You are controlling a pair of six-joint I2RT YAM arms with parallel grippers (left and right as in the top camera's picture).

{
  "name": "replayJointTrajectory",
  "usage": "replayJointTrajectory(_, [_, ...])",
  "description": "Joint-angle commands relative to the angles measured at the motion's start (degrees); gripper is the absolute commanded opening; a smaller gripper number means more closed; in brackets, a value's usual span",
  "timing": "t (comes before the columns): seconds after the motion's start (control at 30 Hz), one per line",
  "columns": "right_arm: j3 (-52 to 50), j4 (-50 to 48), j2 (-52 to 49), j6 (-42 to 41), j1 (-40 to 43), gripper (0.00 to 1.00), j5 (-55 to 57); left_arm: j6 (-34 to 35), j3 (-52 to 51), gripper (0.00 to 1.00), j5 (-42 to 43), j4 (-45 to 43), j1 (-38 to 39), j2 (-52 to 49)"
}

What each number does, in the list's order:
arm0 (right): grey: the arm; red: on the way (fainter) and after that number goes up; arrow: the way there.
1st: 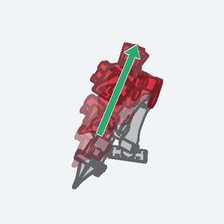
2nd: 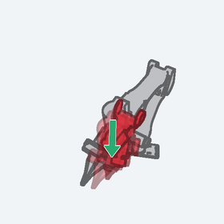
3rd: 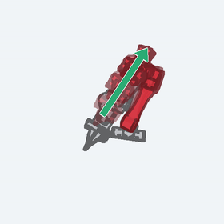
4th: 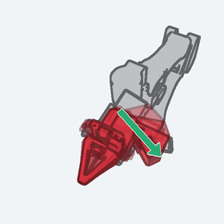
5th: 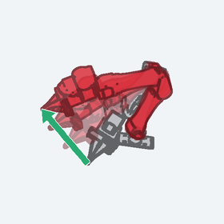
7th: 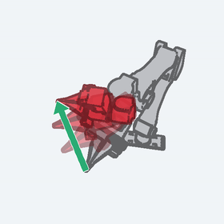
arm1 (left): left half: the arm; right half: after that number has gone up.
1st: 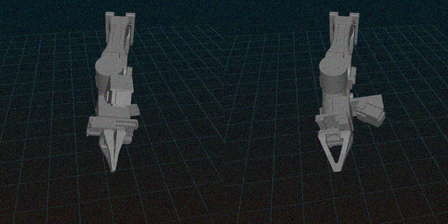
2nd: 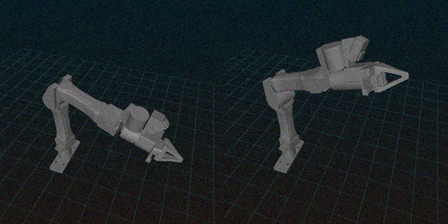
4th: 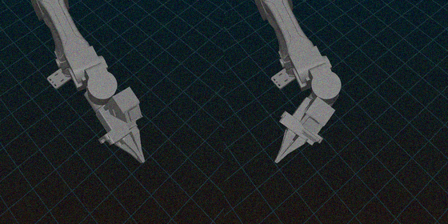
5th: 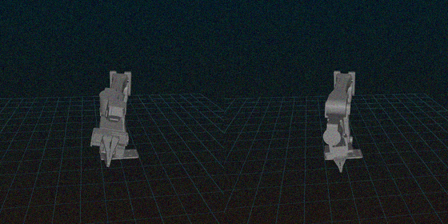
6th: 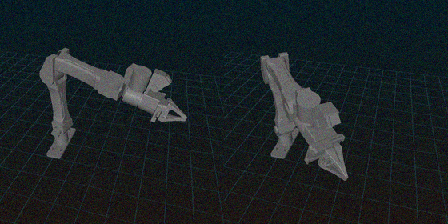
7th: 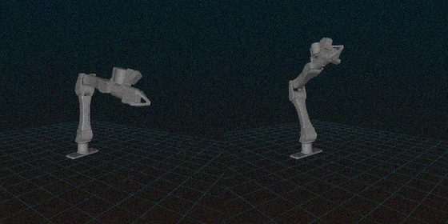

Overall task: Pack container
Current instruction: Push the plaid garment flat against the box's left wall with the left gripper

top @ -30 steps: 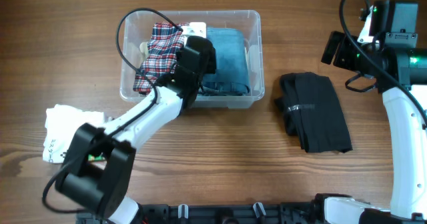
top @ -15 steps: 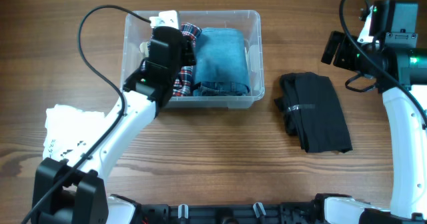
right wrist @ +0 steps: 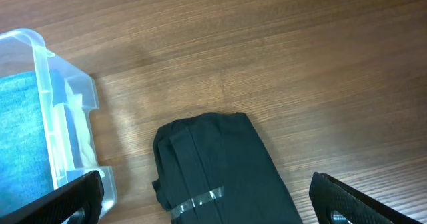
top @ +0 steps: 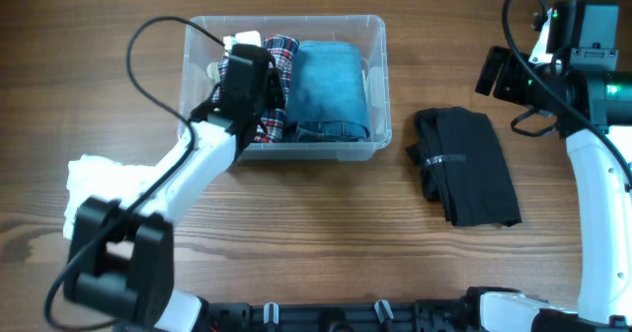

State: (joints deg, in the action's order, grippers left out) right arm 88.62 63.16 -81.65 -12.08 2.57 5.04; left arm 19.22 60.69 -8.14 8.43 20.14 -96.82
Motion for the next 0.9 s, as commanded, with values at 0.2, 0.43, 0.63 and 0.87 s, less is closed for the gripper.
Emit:
replayJointTrajectory(0.2, [-0.3,-0.2,-0.4,0.7,0.2,1.0,1.0,0.9,0.1,0.04,18.6,-0.3,-0.2,-8.5])
replayJointTrajectory(0.43, [-0.3,-0.2,-0.4,0.7,0.2,1.0,1.0,0.6,0.1,0.04,17.9,-3.6,-0.8,-0.1])
replayJointTrajectory(0.63, [-0.3,-0.1,-0.4,0.7,0.2,1.0,1.0,0.6,0.1,0.04,15.5,1.7,-1.7,8.6])
replayJointTrajectory(0.87, [-0.3,-0.2,-0.4,0.7,0.2,1.0,1.0,0.6,0.1,0.04,14.9,17.5,-1.7,7.2])
